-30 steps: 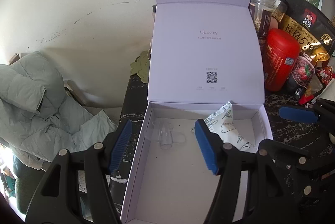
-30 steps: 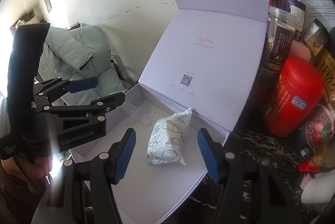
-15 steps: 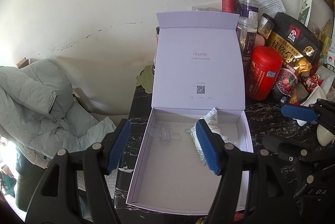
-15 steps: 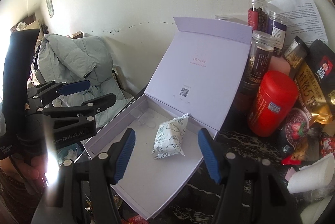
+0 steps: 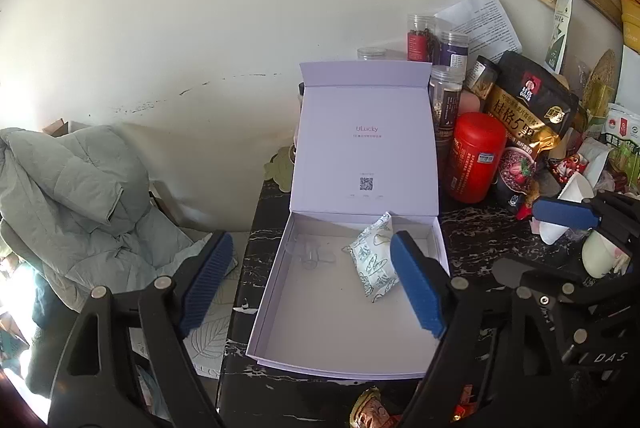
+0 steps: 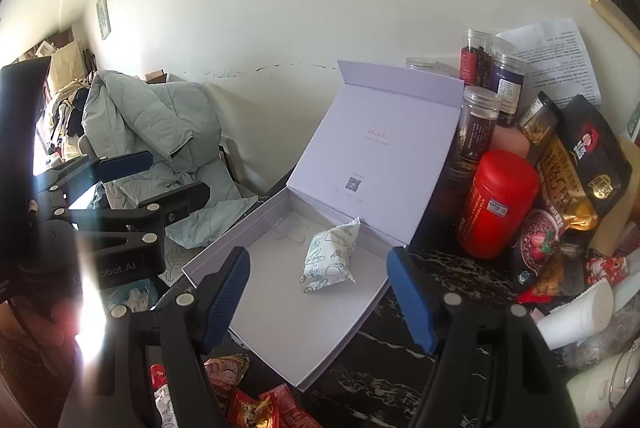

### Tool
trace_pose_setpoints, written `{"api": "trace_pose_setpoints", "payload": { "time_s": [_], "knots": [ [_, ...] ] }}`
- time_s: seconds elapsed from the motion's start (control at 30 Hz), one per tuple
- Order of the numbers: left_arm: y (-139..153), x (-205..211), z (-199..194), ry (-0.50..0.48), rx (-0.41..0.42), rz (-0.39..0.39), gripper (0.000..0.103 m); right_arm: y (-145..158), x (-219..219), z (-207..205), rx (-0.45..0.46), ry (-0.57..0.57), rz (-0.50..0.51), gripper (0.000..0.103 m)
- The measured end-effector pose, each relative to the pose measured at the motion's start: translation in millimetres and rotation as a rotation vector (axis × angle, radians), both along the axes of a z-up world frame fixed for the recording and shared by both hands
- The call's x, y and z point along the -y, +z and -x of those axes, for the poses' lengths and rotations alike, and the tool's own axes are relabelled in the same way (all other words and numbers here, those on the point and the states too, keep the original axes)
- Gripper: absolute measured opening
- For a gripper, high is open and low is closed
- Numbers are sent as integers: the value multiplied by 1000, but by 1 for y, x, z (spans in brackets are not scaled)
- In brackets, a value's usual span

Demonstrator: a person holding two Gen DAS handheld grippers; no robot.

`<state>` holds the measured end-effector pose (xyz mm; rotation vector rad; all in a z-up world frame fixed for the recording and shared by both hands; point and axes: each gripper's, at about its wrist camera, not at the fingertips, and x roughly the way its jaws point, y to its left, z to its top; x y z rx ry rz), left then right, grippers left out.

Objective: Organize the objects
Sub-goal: 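Withdraw both tools from the box back toward the snack pile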

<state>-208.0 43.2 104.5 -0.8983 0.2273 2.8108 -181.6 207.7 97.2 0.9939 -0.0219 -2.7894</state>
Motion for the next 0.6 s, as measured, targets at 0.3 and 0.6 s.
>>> {"api": "trace_pose_setpoints", "payload": {
  "time_s": [0.3, 0.6],
  "knots": [
    [16, 6, -37, -7, -31, -22, 95, 15, 3, -36, -39, -18, -15, 81],
    [19, 11, -71, -12, -36, -32, 101, 15, 3, -65, -46, -12, -17, 81]
  ]
}}
